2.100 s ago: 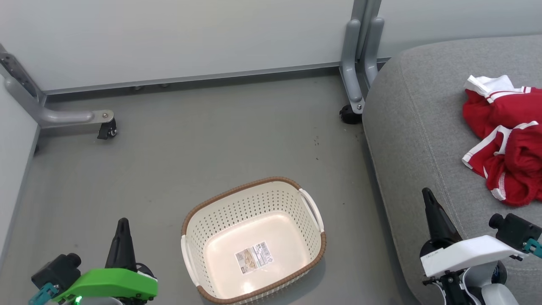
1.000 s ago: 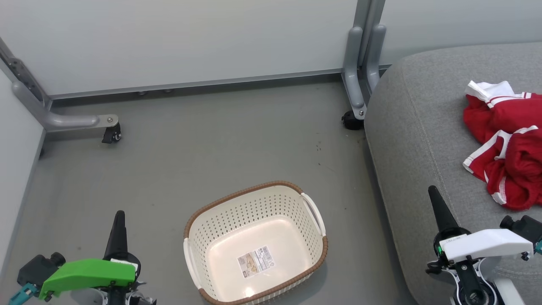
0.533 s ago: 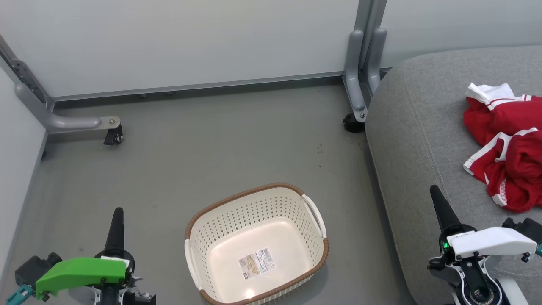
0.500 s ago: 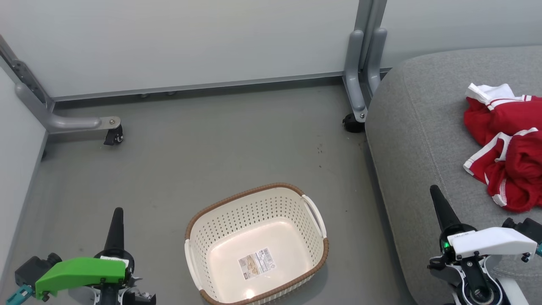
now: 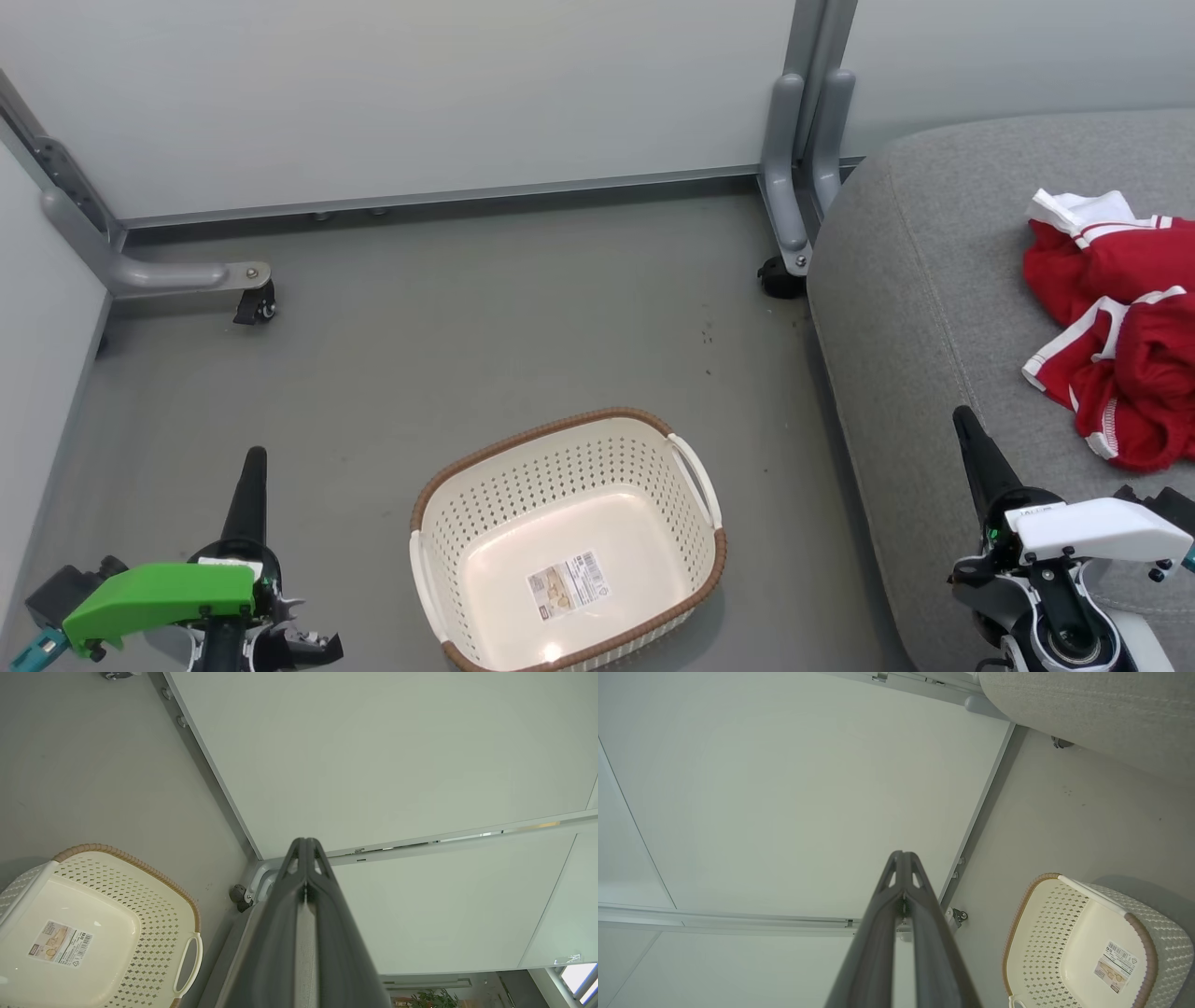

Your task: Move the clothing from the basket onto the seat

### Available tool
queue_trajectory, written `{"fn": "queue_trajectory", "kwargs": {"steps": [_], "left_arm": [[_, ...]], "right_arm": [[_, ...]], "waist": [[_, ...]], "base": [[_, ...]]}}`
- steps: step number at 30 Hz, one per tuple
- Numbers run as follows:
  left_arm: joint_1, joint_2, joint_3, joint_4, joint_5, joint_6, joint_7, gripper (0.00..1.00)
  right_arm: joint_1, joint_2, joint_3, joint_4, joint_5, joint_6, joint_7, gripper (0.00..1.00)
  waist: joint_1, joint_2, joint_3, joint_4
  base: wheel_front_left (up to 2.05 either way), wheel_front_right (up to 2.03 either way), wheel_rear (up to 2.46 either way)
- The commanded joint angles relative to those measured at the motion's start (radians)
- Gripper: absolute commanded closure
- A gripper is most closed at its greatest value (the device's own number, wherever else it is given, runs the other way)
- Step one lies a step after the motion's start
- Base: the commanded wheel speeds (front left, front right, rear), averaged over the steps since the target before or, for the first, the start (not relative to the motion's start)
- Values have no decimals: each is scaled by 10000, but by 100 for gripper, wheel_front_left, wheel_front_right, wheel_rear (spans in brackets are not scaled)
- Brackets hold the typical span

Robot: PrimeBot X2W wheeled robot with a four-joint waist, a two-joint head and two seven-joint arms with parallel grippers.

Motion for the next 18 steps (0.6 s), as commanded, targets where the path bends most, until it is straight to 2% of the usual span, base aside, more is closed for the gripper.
{"fn": "queue_trajectory", "kwargs": {"steps": [1,18], "left_arm": [[-238,23,45,1,-234,-75,56,100],[-342,-3,229,87,-1501,-203,380,100]], "right_arm": [[-209,-43,-36,12,204,4,59,100],[-346,-6,-223,289,1454,4,280,100]], "waist": [[0,0,-7,4],[0,0,-116,49]], "base": [[0,0,0],[0,0,0]]}}
